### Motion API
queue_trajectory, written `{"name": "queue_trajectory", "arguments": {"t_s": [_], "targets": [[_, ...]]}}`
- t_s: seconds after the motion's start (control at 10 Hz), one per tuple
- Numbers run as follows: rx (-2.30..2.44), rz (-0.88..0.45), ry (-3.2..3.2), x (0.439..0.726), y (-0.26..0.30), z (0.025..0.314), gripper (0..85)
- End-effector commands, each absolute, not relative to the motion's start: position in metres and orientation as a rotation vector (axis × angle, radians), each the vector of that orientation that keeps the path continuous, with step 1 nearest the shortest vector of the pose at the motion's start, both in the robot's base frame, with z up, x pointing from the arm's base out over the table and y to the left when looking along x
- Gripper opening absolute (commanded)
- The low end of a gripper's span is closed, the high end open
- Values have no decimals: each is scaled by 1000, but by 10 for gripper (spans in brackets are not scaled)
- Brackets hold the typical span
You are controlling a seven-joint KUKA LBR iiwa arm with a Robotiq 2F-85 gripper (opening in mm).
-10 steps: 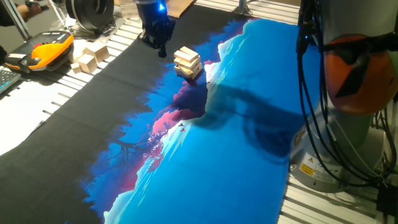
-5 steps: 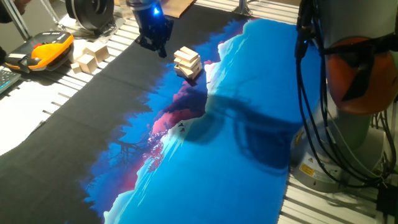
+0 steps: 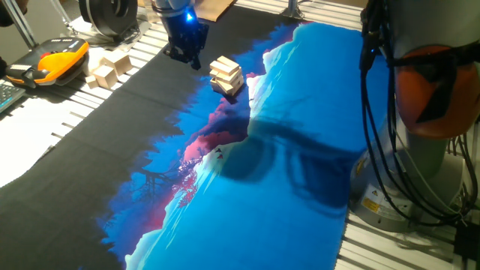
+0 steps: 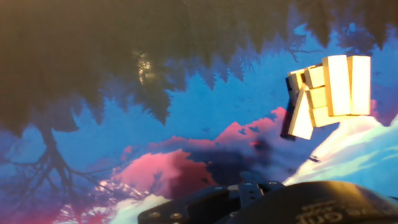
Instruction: Play Jenga
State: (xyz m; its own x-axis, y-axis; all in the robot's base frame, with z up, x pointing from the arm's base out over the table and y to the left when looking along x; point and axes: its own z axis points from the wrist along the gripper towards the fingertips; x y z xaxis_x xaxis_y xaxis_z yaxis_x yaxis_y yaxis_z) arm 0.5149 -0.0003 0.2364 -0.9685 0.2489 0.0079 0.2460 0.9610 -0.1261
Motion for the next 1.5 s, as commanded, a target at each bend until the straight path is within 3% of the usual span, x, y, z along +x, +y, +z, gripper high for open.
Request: {"name": "queue_trajectory", "arguments": {"t_s": [0.0,0.1,0.3,0.4,1.4], "targets": [[-395,186,-3073,516,-4,233,0],[-418,141,-3068,519,-11,229,170],[-398,169,-3062,522,-25,219,170],[-399,165,-3078,523,-33,212,340],[-485,238,-3160,512,-83,125,340]]}}
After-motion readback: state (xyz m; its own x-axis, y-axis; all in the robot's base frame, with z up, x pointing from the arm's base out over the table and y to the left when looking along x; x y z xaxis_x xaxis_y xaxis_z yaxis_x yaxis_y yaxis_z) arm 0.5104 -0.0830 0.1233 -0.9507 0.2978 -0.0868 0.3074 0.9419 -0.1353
